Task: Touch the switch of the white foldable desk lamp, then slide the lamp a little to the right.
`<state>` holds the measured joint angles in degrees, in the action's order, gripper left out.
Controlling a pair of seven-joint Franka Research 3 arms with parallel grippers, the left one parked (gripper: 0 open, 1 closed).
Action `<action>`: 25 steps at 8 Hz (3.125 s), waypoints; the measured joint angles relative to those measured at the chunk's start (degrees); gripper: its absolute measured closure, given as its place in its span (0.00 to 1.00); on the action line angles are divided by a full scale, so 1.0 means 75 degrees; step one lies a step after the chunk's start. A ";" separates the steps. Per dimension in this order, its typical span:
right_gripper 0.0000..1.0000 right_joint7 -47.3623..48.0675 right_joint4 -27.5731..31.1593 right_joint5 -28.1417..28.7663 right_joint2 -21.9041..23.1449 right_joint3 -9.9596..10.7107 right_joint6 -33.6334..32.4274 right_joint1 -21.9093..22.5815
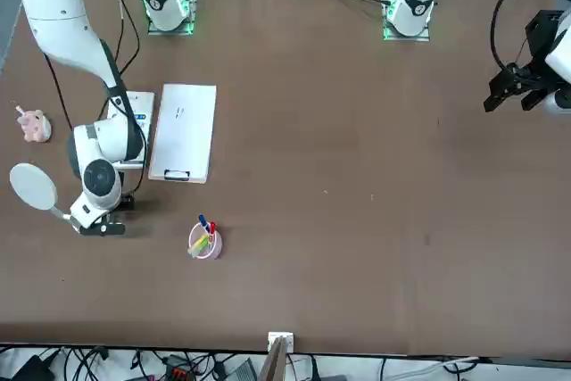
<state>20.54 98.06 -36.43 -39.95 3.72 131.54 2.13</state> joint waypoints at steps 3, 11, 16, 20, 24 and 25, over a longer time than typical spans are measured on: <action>0.00 0.0000 -0.0086 0.0000 0.0036 -0.0038 0.0013 0.0055; 0.00 -0.0168 -0.0317 -0.0068 0.1378 -0.0133 -0.2630 0.1499; 0.00 -0.3497 -0.1391 -0.0121 0.1485 -0.0102 -0.4300 0.1731; 0.00 -0.5790 -0.1473 -0.0543 0.1323 -0.0079 -0.4336 0.1717; 0.00 -0.6774 -0.2473 -0.1071 0.0224 0.0009 -0.4118 0.1555; 0.00 -0.6856 -0.2681 -0.1183 0.0015 0.0010 -0.4001 0.1503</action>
<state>-30.88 77.95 -45.30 -39.84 3.80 101.54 13.40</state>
